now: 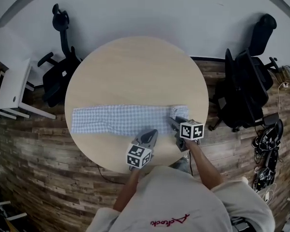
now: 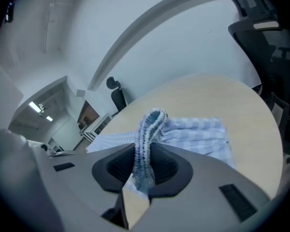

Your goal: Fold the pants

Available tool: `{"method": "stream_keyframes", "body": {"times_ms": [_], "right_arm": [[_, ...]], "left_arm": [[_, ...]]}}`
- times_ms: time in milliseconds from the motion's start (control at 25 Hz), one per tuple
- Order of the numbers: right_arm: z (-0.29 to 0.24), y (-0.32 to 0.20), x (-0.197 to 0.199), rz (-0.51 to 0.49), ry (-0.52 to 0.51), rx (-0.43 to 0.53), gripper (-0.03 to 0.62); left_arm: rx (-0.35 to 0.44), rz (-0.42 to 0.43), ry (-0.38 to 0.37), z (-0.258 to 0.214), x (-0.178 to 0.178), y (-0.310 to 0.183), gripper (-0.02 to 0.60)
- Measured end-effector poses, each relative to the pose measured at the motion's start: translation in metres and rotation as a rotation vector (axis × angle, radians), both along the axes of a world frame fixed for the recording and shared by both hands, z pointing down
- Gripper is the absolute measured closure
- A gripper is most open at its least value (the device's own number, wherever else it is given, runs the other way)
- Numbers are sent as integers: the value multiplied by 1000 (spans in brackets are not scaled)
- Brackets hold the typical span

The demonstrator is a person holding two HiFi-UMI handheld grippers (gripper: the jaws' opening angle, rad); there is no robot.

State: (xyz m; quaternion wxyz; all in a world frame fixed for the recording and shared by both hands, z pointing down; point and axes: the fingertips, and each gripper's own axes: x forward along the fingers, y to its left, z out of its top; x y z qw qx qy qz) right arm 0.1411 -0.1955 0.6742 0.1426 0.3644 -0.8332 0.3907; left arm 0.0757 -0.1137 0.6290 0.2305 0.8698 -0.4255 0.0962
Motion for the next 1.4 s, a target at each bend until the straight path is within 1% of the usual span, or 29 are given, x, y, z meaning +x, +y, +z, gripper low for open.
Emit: {"method": "stream_keyframes", "body": {"times_ms": [240,360,480,600,720,800,840,920,1000,1080,1200,1280,1360,1400], "right_arm": [[52,5,-32,2,235,-43,486],[69,10,-44,3,293,-47,457],[73,9,-48,32,348,-5,441],[72,10,-55,16,351,-4,427],[65,19,-66,-65,300,-22,355],[52,24,-64,-85,274,24,342],[43,24,-59,-73,254,62,342],[21,21,-42,-9,205,134,342],[8,16,-10,83,184,155,342],[11,12,31,163,188,118,342],[29,7,81,245,183,22,344],[41,4,96,257,159,-35,344],[52,0,99,233,130,-80,365],[57,-1,99,215,119,-101,385]], "left_arm": [[-17,-73,-11,5,-54,15,548],[-22,-92,-12,8,-70,21,548],[-24,-98,-4,10,-79,26,548],[-22,-79,5,10,-79,28,548],[-16,-36,11,8,-67,27,548],[-8,-4,15,6,-54,25,548],[-3,9,16,5,-48,22,548],[4,32,22,3,-33,17,548],[8,56,27,1,-14,11,548],[12,80,28,-2,7,7,548],[14,98,17,-4,29,4,548],[9,94,0,-5,36,4,548],[2,78,-24,-3,38,3,548],[-2,66,-36,-3,37,2,548]]}}
